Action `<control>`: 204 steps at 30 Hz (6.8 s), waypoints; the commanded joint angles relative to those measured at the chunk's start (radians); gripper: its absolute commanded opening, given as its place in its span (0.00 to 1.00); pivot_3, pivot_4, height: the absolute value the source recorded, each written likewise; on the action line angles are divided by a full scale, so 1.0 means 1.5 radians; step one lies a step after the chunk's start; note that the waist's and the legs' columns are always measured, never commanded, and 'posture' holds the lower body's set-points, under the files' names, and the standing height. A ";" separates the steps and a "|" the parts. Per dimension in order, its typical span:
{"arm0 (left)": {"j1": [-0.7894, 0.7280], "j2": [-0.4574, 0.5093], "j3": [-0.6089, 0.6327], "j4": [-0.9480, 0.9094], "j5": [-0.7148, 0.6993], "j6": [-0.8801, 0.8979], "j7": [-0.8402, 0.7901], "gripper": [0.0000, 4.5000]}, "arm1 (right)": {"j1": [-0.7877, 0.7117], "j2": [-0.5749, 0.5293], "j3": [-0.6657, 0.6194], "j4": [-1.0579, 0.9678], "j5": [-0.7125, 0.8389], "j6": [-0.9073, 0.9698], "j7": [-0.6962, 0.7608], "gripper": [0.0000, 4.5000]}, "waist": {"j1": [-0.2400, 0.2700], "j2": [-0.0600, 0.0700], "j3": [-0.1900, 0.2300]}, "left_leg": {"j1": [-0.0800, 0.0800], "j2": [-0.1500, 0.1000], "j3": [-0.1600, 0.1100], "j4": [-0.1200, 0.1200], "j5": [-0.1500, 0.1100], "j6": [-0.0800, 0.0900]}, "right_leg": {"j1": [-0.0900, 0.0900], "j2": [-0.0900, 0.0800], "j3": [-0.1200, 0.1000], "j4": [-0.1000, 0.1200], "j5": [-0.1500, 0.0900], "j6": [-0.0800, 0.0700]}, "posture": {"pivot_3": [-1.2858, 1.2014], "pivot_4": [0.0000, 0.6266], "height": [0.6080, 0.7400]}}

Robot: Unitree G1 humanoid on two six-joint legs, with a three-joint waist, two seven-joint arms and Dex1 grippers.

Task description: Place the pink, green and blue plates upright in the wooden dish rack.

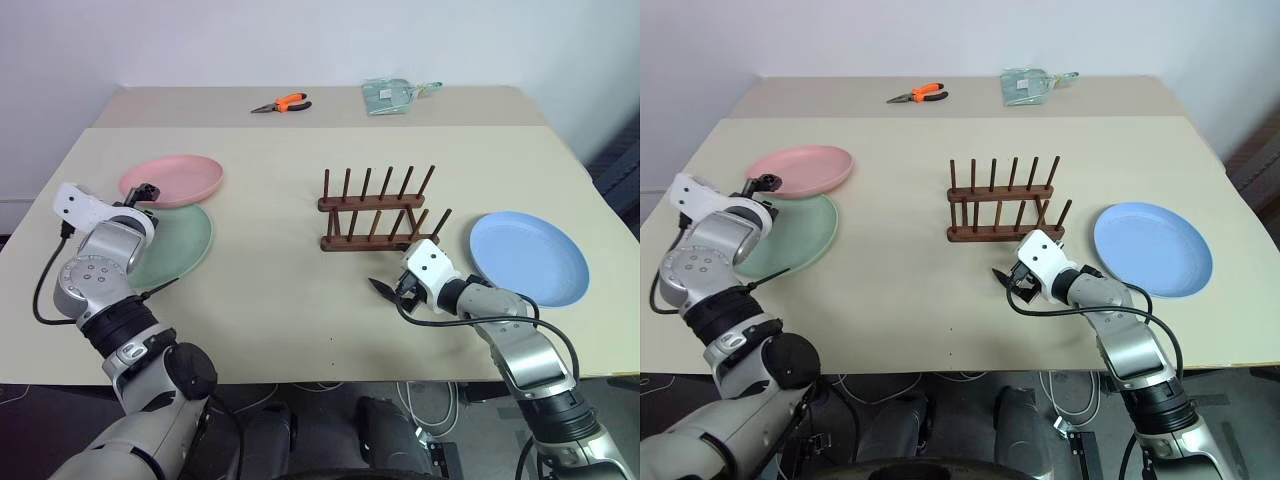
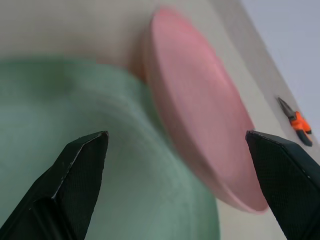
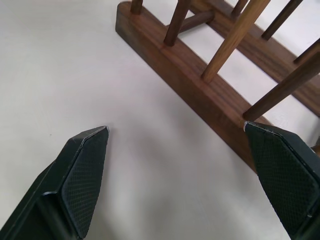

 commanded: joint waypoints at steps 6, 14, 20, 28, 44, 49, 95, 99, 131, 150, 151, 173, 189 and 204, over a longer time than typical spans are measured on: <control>-0.055 0.042 -0.077 0.080 -0.020 -0.075 -0.117 0.13 | 0.000 -0.010 -0.050 -0.057 0.032 0.016 0.001 1.00 | 0.000 0.000 0.000 | 0.000 0.000 0.000 0.000 0.000 0.000 | 0.000 0.000 0.000 0.000 0.000 0.000 | 0.52 0.24 1.00; -0.010 -0.018 -0.302 -0.167 -0.034 -0.049 -0.258 0.13 | -0.114 -0.044 -0.030 -0.178 0.032 0.026 0.041 1.00 | -0.001 -0.001 0.000 | -0.001 0.000 0.001 0.000 0.000 0.000 | 0.000 0.000 0.000 0.000 0.000 0.000 | 0.52 0.24 1.00; -0.015 -0.069 -0.414 -0.242 -0.024 -0.029 -0.248 0.13 | -0.249 -0.062 0.052 -0.090 -0.122 -0.083 0.008 1.00 | -0.001 -0.001 0.000 | 0.000 0.000 0.001 0.000 0.000 0.000 | 0.000 0.000 0.000 0.000 0.000 0.000 | 0.52 0.24 1.00; 0.012 -0.051 -0.382 -0.201 0.016 -0.038 -0.182 0.43 | -0.228 -0.055 0.040 -0.068 -0.135 -0.112 0.011 1.00 | -0.001 -0.001 0.000 | 0.000 0.000 0.001 -0.001 0.000 0.000 | -0.001 0.000 0.001 -0.001 0.000 -0.001 | 0.52 0.24 1.00; 0.151 -0.097 -0.323 -0.367 0.031 0.137 0.048 0.99 | -0.172 -0.062 0.038 -0.034 -0.156 -0.132 0.022 1.00 | 0.002 -0.001 0.001 | -0.001 0.000 0.000 0.000 0.000 0.000 | 0.000 0.000 0.001 -0.001 0.000 -0.001 | 0.52 0.24 1.00; 0.171 -0.059 -0.403 -0.389 0.065 0.160 0.001 0.99 | -0.169 -0.057 0.042 -0.018 -0.163 -0.143 0.021 1.00 | 0.001 -0.001 0.001 | -0.001 0.000 0.000 -0.001 0.000 0.000 | 0.000 0.000 0.001 -0.001 0.000 -0.001 | 0.52 0.24 1.00; -0.086 0.053 -0.463 0.239 0.292 -0.092 -0.330 0.02 | -0.135 -0.034 0.041 -0.002 -0.204 -0.160 -0.014 1.00 | -0.001 0.000 0.000 | 0.000 0.000 0.000 0.000 0.000 0.000 | 0.000 0.000 0.000 0.000 0.000 0.000 | 0.52 0.24 1.00; -0.081 0.061 -0.452 0.203 0.288 -0.082 -0.322 0.02 | -0.134 -0.036 0.039 -0.003 -0.205 -0.162 -0.014 1.00 | -0.002 -0.001 0.000 | 0.000 0.000 0.000 -0.001 0.000 0.000 | -0.001 0.000 0.000 0.000 0.000 0.000 | 0.52 0.24 1.00; 0.017 0.146 -0.424 -0.079 0.211 -0.138 -0.449 0.02 | -0.023 -0.016 -0.093 -0.007 0.016 0.182 -0.018 0.01 | -0.005 0.000 0.000 | 0.000 0.000 0.001 -0.001 0.000 0.000 | -0.001 0.000 0.001 0.002 0.000 -0.001 | 0.52 0.24 1.00; 0.041 0.135 -0.411 -0.145 0.191 -0.104 -0.409 0.02 | -0.123 -0.053 -0.053 0.139 -0.058 0.029 -0.061 0.20 | -0.001 0.000 0.001 | 0.000 0.000 0.001 0.000 0.000 -0.001 | -0.001 0.000 0.001 0.002 0.000 -0.001 | 0.52 0.24 1.00; 0.035 0.136 -0.405 -0.140 0.191 -0.106 -0.402 0.02 | -0.111 -0.075 -0.048 0.101 -0.059 -0.006 -0.035 0.30 | -0.001 0.000 0.001 | -0.001 0.000 0.001 0.000 0.000 0.000 | -0.002 0.000 0.001 0.002 0.000 -0.001 | 0.52 0.24 1.00; -0.077 -0.014 -0.455 -0.223 0.151 -0.012 -0.291 0.02 | -0.354 -0.006 0.181 0.078 -0.376 -0.282 -0.050 0.70 | -0.002 -0.002 0.001 | -0.001 0.000 0.000 -0.001 0.002 -0.003 | -0.002 0.000 0.000 0.002 0.001 -0.001 | 0.52 0.24 1.00; -0.120 -0.079 -0.379 -0.212 0.111 -0.086 -0.243 0.67 | -0.331 -0.012 0.140 0.082 -0.413 -0.303 -0.073 0.00 | -0.001 -0.003 0.002 | -0.001 0.000 0.000 0.000 0.002 -0.003 | -0.002 0.000 0.001 0.001 0.001 -0.001 | 0.52 0.24 1.00; 0.121 0.132 -0.574 -0.149 0.242 -0.320 -0.569 0.89 | -0.303 0.097 -0.405 -0.060 0.323 0.241 -0.077 0.00 | 0.000 -0.002 0.002 | 0.000 0.000 0.000 -0.001 0.000 0.000 | -0.001 0.000 0.001 0.001 0.001 -0.002 | 0.52 0.24 1.00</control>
